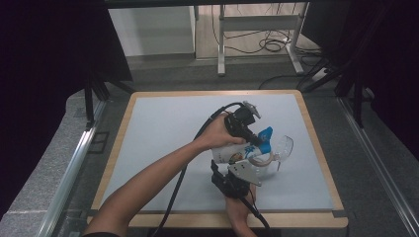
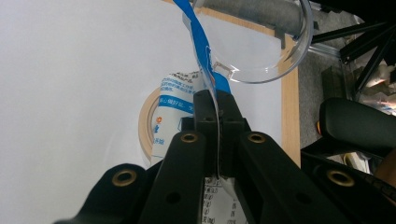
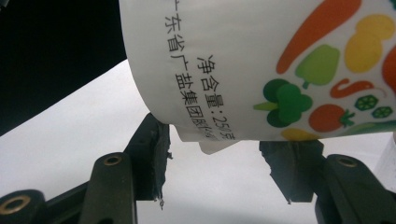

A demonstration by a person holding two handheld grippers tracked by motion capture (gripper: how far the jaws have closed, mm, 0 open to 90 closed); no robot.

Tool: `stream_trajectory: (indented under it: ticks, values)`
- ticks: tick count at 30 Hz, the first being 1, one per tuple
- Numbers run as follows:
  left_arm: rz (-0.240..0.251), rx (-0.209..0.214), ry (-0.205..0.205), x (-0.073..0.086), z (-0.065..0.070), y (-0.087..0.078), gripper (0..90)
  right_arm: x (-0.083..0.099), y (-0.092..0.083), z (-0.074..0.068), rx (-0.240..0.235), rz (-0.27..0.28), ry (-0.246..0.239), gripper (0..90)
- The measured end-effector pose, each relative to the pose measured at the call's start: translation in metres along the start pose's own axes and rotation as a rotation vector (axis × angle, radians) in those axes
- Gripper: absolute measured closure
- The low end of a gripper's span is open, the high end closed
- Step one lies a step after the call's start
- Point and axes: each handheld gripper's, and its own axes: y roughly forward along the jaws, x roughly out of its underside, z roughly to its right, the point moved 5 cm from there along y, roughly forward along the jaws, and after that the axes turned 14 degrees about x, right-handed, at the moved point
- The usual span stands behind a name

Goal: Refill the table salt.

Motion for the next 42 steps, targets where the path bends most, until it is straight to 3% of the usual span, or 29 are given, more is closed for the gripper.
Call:
stream_trajectory:
  ticks: [42]
  values:
    - [-0.012, 0.004, -0.011, -0.0019, -0.0039, 0.0029, 90.0, -0.0056, 0.0008, 0.0006, -0.008, 0.008, 0.0, 45.3]
